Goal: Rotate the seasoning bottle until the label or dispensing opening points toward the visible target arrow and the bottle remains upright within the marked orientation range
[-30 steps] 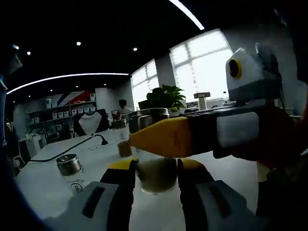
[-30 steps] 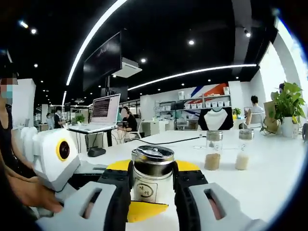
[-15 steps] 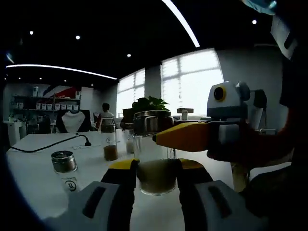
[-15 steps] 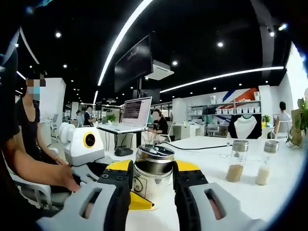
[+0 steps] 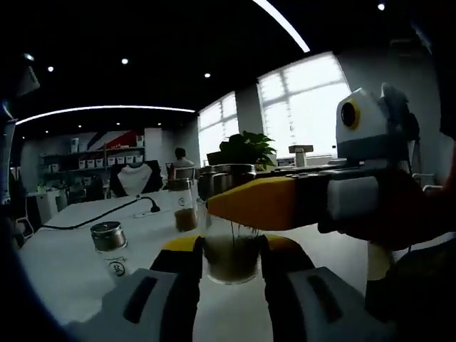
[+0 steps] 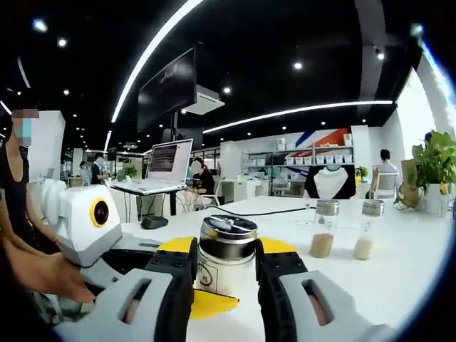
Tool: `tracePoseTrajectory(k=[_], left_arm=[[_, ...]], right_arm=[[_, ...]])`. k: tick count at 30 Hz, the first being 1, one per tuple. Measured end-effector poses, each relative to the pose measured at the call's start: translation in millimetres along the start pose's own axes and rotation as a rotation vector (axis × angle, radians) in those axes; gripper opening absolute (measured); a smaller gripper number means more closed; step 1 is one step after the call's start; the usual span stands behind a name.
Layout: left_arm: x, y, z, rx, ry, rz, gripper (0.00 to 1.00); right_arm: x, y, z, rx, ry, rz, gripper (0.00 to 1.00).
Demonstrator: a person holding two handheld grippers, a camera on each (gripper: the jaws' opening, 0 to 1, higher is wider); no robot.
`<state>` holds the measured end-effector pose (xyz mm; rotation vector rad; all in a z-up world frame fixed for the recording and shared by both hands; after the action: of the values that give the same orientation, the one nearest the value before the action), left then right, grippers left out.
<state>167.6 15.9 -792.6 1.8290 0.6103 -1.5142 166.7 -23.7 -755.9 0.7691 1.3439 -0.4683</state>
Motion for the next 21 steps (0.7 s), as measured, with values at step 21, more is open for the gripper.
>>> tracePoseTrajectory(k=[21], left_arm=[[-2.7,-7.2,-5.5,0.012,-0.058,0.026,0.34]], right_arm=[[6.6,8.2,-2.7,-0.197,0.034,-0.058,0.33]])
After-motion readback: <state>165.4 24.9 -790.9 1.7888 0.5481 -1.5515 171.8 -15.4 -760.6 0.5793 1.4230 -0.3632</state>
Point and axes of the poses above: the point that each gripper's makers call its tool centre point, and the gripper's own axes: y roughly forward along the fingers, z roughly to its right, x roughly out of its underside, the point moved 4 cm from there along -y, roughly backward along the fingers, and after that the axes turned 13 degrees about z, right-handed, at the moved point
